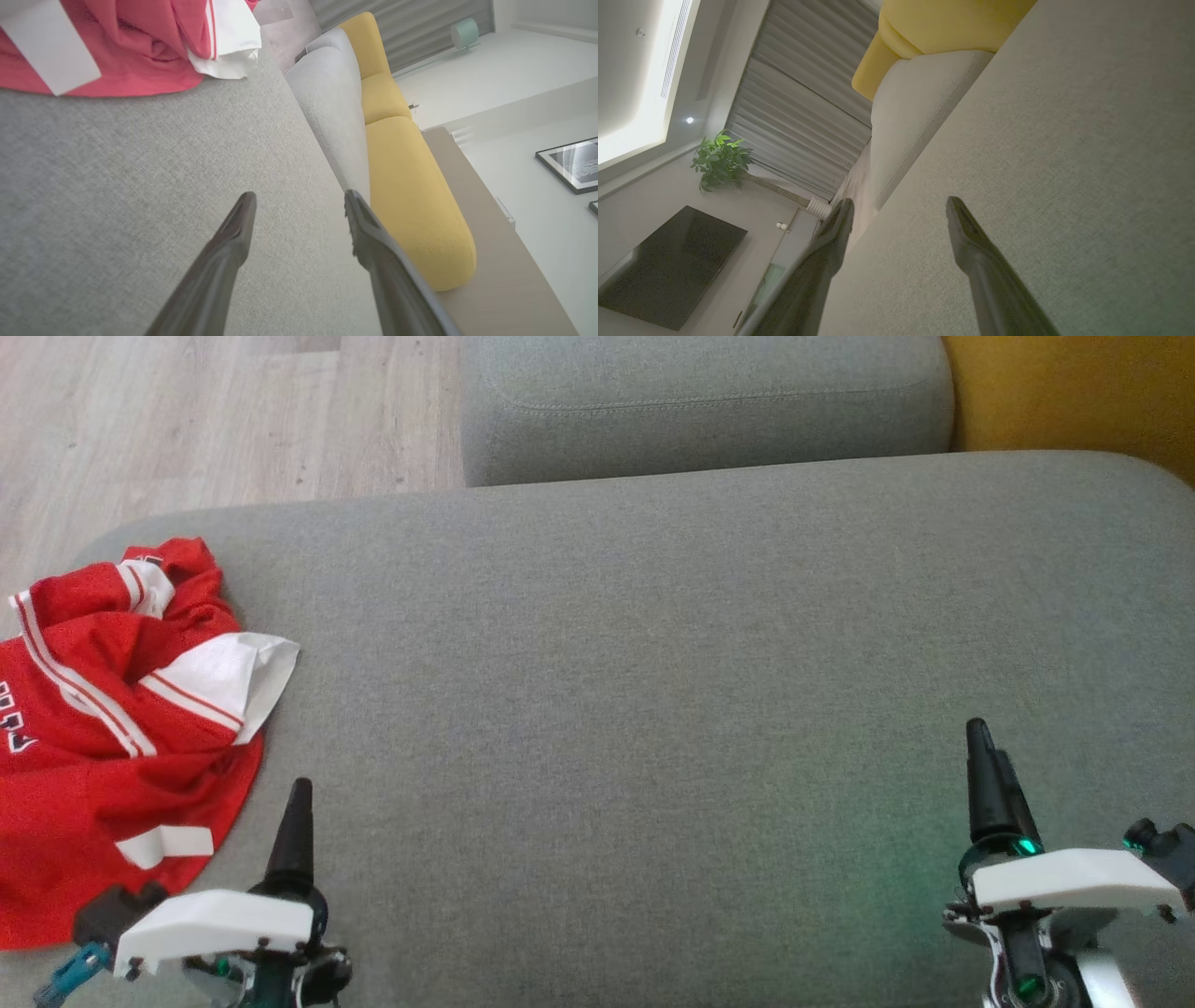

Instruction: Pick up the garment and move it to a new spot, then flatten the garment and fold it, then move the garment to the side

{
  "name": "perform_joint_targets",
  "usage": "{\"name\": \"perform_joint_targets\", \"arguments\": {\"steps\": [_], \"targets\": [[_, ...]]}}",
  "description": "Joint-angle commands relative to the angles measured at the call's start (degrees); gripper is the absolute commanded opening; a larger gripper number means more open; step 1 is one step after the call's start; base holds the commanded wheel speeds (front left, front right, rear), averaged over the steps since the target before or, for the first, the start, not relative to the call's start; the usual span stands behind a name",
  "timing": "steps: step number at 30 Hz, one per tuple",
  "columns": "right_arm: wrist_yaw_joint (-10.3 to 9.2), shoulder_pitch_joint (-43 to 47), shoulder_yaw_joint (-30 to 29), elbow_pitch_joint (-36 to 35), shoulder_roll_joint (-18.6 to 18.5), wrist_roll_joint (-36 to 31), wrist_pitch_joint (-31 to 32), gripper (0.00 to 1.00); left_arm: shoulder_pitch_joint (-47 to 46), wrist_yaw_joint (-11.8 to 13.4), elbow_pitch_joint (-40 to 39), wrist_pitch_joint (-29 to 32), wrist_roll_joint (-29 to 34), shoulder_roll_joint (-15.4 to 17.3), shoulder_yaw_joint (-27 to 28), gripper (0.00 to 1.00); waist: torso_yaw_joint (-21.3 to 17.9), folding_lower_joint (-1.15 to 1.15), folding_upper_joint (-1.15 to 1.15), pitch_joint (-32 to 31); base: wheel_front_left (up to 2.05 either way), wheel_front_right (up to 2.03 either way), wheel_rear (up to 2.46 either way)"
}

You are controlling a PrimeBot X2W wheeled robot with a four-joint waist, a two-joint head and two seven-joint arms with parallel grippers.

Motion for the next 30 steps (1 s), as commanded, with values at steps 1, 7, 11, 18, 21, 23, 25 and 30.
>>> {"name": "perform_joint_targets", "arguments": {"steps": [1, 7, 11, 18, 21, 23, 25, 30], "targets": [[0.17, -0.89, 0.99, -2.56, -0.85, -2.03, -0.75, 1.0, -1.55, 0.31, -1.91, -0.68, 1.82, 0.96, 0.3, 1.0, 0.02, 0.0, 0.0, -0.03, 0.0, 0.0, 0.0], [0.19, -0.59, 2.02, -3.13, -0.85, -6.89, -1.76, 1.0, -1.23, 1.33, -1.84, -1.68, 6.83, 1.16, -0.21, 1.0, 0.15, 0.0, 0.0, -0.16, 0.0, 0.0, 0.0], [0.21, -0.44, 2.69, -3.46, -0.87, -10.03, -2.44, 1.0, -1.05, 2.01, -2.07, -2.35, 10.08, 1.32, -0.43, 1.0, 0.23, 0.0, 0.0, -0.27, 0.0, 0.0, 0.0], [0.23, -0.11, 3.73, -4.07, -1.0, -15.55, -3.62, 1.0, -0.65, 3.14, -2.51, -3.52, 16.19, 1.79, -1.28, 1.0, 0.4, 0.0, 0.0, -0.44, 0.0, 0.0, 0.0], [0.24, 0.0, 4.16, -4.37, -1.08, -17.9, -4.13, 1.0, -0.49, 3.63, -2.78, -4.02, 18.65, 1.93, -1.61, 1.0, 0.5, 0.0, 0.0, -0.45, 0.0, 0.0, 0.0], [0.25, 0.05, 4.45, -4.59, -1.12, -19.48, -4.47, 1.0, -0.41, 3.92, -2.97, -4.36, 20.19, 2.0, -1.8, 1.0, 0.57, 0.0, 0.0, -0.42, 0.0, 0.0, 0.0], [0.26, 0.07, 4.71, -4.8, -1.14, -21.05, -4.8, 1.0, -0.37, 4.19, -3.14, -4.7, 21.73, 2.1, -1.99, 1.0, 0.63, 0.0, 0.0, -0.4, 0.0, 0.0, 0.0], [0.28, 0.24, 5.26, -5.22, -1.19, -24.93, -5.65, 1.0, -0.34, 4.9, -3.69, -5.53, 25.63, 2.26, -2.48, 1.0, 0.82, 0.0, 0.0, -0.36, 0.0, 0.0, 0.0]]}}
